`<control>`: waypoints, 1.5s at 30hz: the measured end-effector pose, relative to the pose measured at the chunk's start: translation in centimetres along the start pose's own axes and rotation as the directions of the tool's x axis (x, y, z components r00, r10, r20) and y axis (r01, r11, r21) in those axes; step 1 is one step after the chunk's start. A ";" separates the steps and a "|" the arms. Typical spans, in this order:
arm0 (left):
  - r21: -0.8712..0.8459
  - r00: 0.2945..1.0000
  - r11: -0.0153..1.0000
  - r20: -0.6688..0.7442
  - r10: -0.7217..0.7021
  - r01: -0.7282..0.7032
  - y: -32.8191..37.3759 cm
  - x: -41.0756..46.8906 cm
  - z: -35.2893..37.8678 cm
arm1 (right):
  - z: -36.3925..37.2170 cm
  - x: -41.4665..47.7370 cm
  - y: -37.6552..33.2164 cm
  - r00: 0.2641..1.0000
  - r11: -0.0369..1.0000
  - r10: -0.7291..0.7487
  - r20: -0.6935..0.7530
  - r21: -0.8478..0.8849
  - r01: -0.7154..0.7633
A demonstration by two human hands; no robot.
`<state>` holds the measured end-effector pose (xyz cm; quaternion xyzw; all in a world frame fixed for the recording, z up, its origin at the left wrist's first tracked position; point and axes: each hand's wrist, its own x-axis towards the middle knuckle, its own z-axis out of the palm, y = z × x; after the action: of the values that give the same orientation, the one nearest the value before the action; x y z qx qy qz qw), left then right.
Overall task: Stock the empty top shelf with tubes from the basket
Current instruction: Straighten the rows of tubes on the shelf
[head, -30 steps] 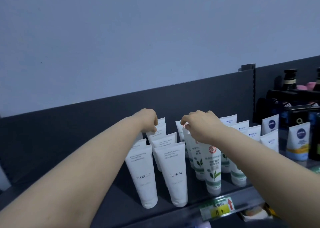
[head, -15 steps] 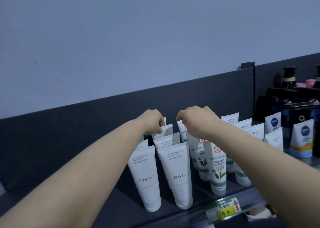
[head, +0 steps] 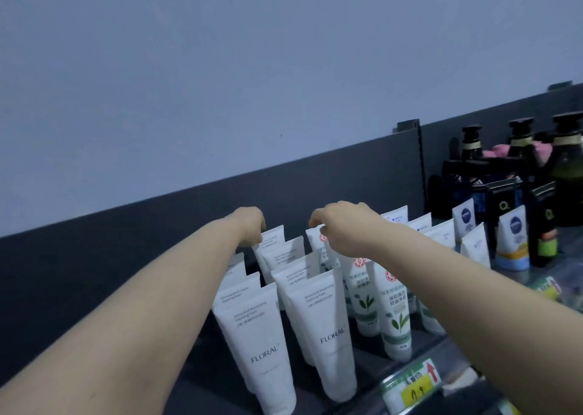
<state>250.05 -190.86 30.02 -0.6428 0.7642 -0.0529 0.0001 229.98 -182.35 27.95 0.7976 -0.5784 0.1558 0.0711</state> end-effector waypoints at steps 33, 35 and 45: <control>-0.323 0.939 0.937 -0.264 -0.222 0.130 -4.2 -18.3 -0.7 | 0.2 -4.7 -10.1 0.915 0.915 -0.404 0.024 0.003 0.404; -0.325 0.938 0.936 -0.263 -0.224 0.133 -4.4 -18.4 -0.4 | 0.1 -4.8 -10.5 0.928 0.929 -0.368 0.058 0.057 0.365; -0.280 0.957 0.957 -0.253 -0.144 0.070 -3.6 -16.7 -0.3 | -1.0 -6.1 -10.9 0.934 0.937 -0.348 0.085 0.040 0.346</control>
<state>256.46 -175.03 29.47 -0.6644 0.7208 -0.0361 -0.1941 238.34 -173.08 27.63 0.8942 -0.4293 0.1113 0.0615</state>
